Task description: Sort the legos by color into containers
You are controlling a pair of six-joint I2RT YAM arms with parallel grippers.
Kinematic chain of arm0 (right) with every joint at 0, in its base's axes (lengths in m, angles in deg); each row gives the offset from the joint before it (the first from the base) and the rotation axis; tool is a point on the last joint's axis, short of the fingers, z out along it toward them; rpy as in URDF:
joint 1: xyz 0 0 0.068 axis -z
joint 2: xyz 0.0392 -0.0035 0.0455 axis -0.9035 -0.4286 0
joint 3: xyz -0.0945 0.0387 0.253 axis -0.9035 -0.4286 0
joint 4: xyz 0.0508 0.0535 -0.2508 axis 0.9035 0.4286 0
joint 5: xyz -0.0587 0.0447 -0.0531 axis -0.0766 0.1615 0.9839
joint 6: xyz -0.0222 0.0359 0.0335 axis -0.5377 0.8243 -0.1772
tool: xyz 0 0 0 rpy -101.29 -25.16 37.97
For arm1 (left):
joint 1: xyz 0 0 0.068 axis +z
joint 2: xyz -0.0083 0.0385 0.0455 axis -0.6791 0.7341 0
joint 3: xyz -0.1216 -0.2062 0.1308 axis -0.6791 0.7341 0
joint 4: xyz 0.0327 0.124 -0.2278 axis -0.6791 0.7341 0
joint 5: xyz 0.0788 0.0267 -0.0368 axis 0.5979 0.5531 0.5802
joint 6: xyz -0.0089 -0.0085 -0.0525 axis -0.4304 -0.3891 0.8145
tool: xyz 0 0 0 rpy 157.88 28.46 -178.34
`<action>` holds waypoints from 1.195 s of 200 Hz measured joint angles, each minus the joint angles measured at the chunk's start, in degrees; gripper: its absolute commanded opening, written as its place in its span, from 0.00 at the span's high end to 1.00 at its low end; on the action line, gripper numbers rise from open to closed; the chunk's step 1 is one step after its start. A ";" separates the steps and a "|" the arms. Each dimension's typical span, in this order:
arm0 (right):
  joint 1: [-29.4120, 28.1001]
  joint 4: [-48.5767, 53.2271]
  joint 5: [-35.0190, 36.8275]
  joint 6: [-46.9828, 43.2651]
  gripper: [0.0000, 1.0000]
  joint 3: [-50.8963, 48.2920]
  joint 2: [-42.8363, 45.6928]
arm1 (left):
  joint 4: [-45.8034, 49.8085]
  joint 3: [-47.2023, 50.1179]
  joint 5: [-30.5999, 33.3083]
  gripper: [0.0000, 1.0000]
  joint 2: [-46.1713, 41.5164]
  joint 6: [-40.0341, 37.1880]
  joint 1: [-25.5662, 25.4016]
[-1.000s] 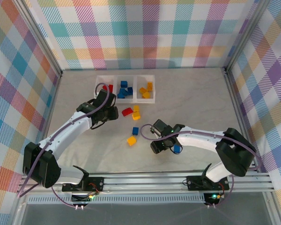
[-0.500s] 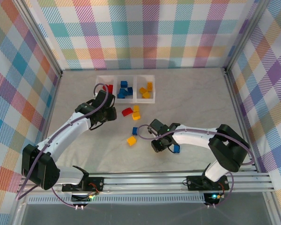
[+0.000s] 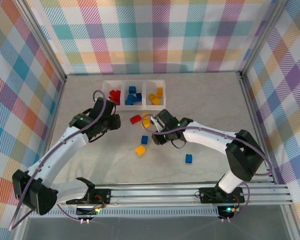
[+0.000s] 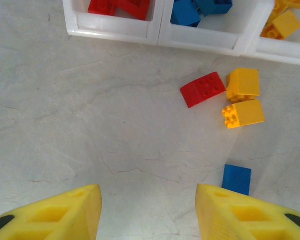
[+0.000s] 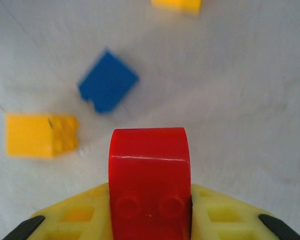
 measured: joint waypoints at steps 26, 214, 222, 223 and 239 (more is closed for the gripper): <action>1.60 -1.62 -2.38 -1.46 0.69 11.58 -7.21 | 2.10 -1.22 -0.55 0.46 -4.61 -0.02 0.00; 4.33 -1.11 -7.19 2.32 0.61 84.39 -58.99 | 8.41 -2.36 -5.57 0.39 -16.09 0.92 0.00; 4.33 -2.14 -7.21 2.86 0.59 85.96 -60.19 | 8.39 -2.36 -5.95 0.39 -16.09 1.11 0.00; 4.33 -2.25 -7.21 2.93 0.59 86.12 -60.28 | 8.39 -2.36 -5.97 0.39 -16.09 1.11 0.00; 4.33 -4.72 -7.17 4.24 0.53 89.77 -62.90 | 8.41 -2.36 -6.47 0.39 -16.09 1.53 0.00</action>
